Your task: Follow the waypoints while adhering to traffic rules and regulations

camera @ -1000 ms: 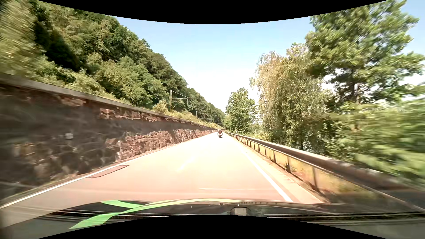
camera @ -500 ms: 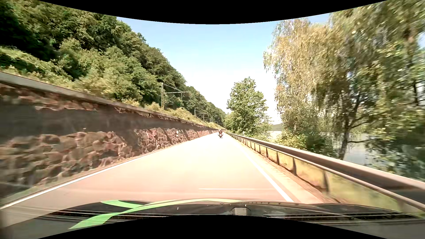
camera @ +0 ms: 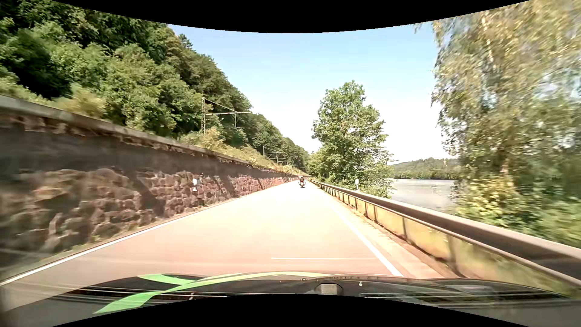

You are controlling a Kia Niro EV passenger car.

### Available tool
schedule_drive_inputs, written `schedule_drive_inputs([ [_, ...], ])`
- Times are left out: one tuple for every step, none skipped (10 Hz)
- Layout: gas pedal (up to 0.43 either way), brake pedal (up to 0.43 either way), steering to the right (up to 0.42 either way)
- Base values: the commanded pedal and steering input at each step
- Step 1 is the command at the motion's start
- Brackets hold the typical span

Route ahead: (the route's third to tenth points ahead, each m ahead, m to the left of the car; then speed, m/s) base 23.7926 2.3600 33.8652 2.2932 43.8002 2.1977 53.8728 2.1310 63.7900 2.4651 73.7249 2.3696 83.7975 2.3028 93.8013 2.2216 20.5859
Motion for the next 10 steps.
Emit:
schedule_drive_inputs([
  [0.209, 0.000, -0.004],
  [0.228, 0.000, -0.004],
  [0.228, 0.000, -0.004],
  [0.228, 0.000, -0.004],
  [0.240, 0.000, -0.004],
  [0.248, 0.000, -0.004],
  [0.248, 0.000, -0.004],
  [0.260, 0.000, -0.004],
  [0.260, 0.000, -0.004],
  [0.260, 0.000, -0.004],
])
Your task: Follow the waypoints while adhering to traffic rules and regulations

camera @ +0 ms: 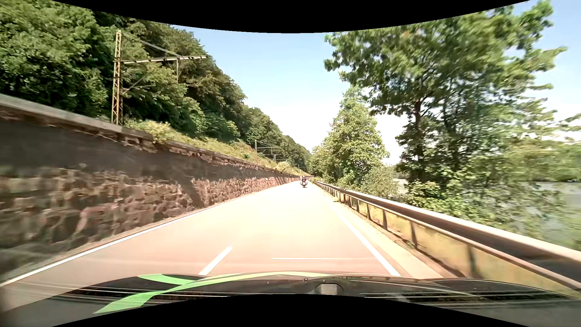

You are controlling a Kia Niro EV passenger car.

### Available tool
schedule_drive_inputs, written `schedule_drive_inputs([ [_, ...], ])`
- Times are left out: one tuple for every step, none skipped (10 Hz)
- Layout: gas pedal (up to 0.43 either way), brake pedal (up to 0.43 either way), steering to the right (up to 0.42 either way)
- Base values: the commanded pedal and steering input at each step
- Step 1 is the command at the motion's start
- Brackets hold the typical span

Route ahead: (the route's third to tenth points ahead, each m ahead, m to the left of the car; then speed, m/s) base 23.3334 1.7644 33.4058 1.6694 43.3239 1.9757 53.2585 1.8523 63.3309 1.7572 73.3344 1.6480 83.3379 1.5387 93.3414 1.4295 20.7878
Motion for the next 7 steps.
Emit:
schedule_drive_inputs([
  [0.248, 0.000, -0.004],
  [0.240, 0.000, -0.004],
  [0.197, 0.000, -0.004],
  [0.197, 0.000, -0.004],
  [0.197, 0.000, -0.004],
  [0.209, 0.000, -0.004],
  [0.209, 0.000, -0.004],
])
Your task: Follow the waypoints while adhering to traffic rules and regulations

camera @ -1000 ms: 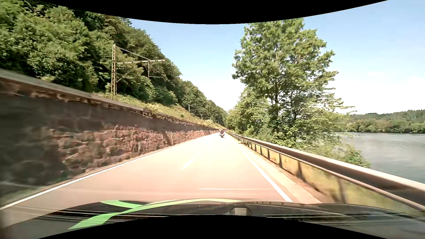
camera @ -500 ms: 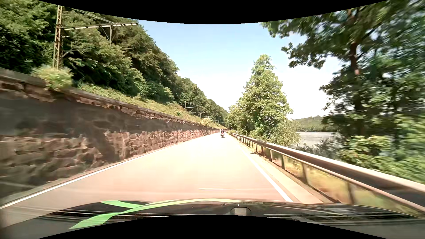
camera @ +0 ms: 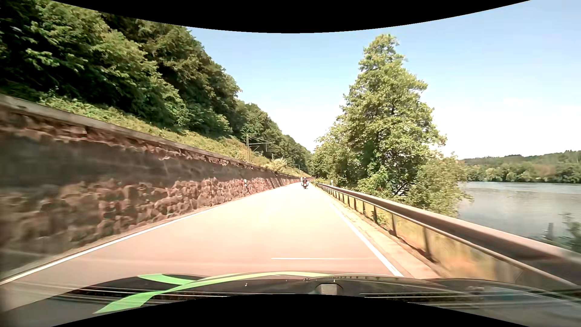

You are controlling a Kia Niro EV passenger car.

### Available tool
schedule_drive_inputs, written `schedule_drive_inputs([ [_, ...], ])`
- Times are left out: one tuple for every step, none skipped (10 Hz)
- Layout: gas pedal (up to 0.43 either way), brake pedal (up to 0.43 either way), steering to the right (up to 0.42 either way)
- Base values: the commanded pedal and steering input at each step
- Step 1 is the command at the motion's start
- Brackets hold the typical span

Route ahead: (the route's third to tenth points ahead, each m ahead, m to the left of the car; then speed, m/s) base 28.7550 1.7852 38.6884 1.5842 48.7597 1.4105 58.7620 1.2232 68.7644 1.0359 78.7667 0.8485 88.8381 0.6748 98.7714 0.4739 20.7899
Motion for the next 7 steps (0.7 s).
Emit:
schedule_drive_inputs([
  [0.228, 0.000, -0.004],
  [0.228, 0.000, -0.004],
  [0.228, 0.000, -0.004],
  [0.220, 0.000, -0.004],
  [0.197, 0.000, -0.004],
  [0.197, 0.000, -0.004],
  [0.197, 0.000, -0.004],
])
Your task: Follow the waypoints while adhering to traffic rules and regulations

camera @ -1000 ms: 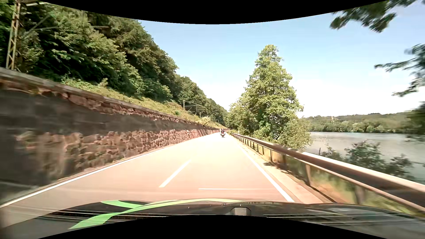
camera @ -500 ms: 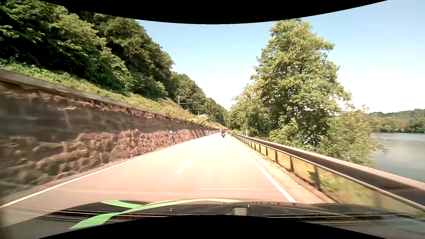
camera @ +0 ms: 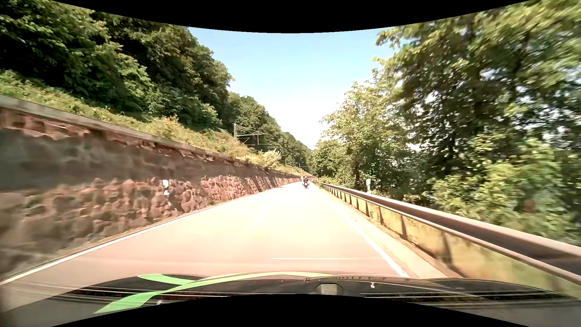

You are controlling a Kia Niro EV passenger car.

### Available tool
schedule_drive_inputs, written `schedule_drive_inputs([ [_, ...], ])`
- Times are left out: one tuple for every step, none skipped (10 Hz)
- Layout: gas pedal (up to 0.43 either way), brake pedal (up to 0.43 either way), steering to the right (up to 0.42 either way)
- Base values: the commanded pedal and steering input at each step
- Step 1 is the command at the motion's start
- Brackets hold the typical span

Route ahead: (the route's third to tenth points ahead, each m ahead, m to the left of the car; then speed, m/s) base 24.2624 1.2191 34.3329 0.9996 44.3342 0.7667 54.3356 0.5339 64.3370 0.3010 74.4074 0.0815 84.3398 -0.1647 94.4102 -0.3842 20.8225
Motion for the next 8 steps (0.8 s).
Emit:
schedule_drive_inputs([
  [0.209, 0.000, -0.004],
  [0.220, 0.000, -0.004],
  [0.228, 0.000, -0.004],
  [0.228, 0.000, -0.004],
  [0.228, 0.000, -0.004],
  [0.209, 0.000, -0.004],
  [0.197, 0.000, -0.004],
  [0.197, 0.000, -0.004],
])
